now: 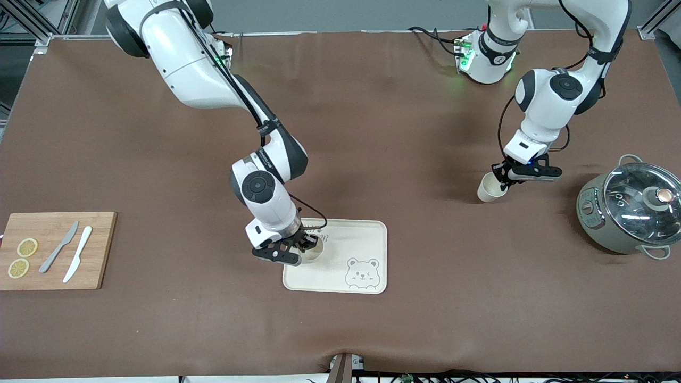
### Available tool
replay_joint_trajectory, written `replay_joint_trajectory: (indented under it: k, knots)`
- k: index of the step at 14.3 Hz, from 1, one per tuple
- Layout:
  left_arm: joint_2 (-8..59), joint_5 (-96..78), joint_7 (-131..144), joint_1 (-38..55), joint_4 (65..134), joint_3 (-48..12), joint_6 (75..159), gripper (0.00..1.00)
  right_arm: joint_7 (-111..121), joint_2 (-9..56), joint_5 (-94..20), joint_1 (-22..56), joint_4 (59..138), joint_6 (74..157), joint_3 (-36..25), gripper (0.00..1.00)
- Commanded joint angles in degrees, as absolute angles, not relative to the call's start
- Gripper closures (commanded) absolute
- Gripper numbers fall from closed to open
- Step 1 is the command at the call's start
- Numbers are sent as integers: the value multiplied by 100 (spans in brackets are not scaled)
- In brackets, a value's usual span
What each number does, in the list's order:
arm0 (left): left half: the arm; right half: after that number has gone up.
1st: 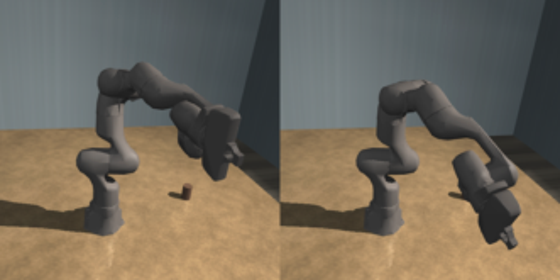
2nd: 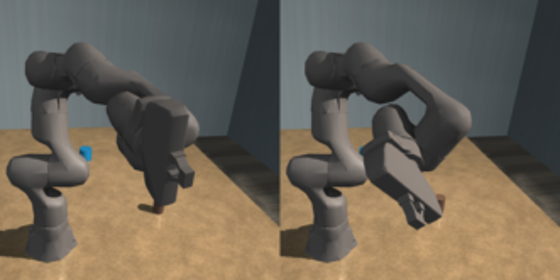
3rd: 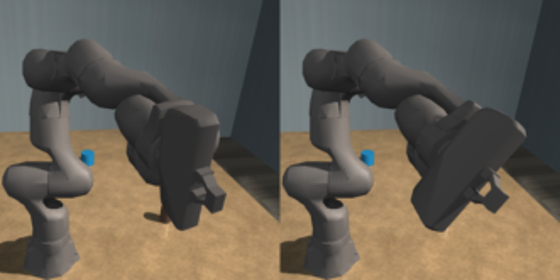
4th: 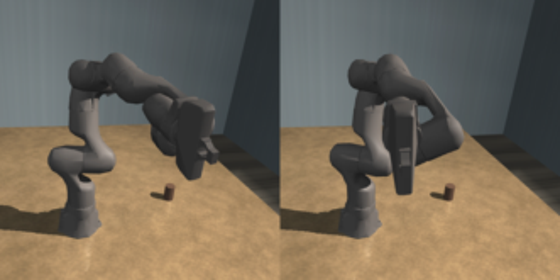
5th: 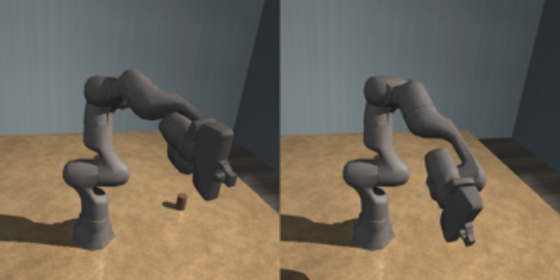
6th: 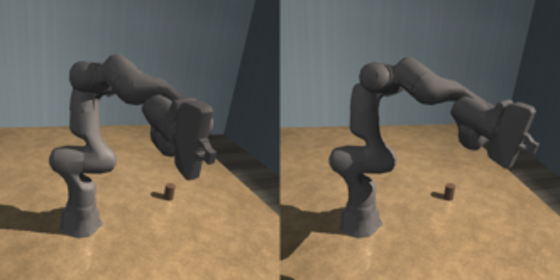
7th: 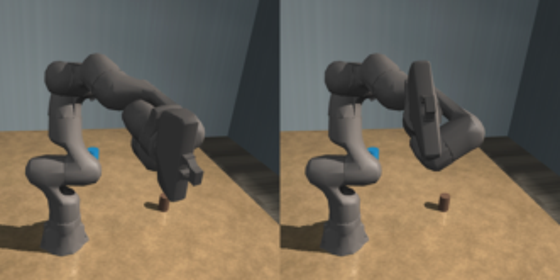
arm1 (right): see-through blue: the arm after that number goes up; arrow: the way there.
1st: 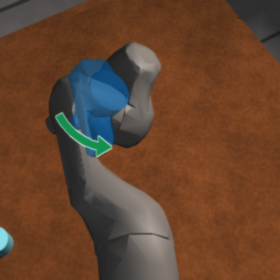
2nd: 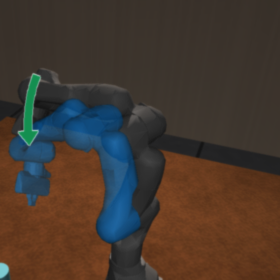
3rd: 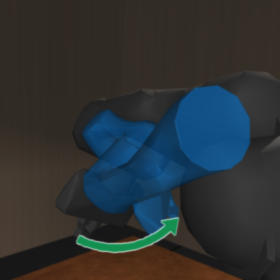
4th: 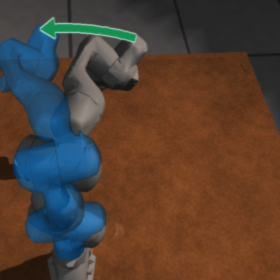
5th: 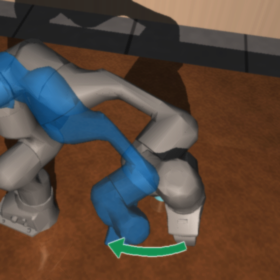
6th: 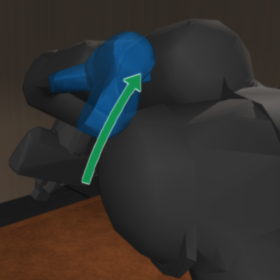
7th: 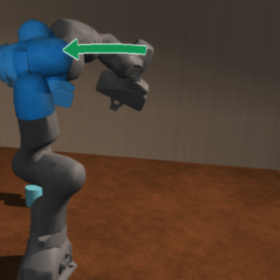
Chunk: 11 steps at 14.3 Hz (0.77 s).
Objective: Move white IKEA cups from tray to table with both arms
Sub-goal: 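Carry the cup toward the board with the right gripper while the left gripper lowers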
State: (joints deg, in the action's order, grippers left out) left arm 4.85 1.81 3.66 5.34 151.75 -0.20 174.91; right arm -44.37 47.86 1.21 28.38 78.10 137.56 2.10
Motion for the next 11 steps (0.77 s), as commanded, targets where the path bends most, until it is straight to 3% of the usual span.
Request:
replay_joint_trajectory:
  k: [1,5,10,11]
  knots:
    - [623,176,334,457,15109,-70,17525,100,-4290,4448,114,2690,7875,13369,255,100]
    - [817,53,343,466,14968,-88,17508,100,-3597,3974,105,2365,8023,12535,255,100]
    - [896,44,343,475,14968,-123,17508,100,-2314,3122,105,1680,9033,12533,264,100]
    - [923,44,325,518,14942,-132,17499,36,-2059,3007,105,1531,9200,12533,264,100]
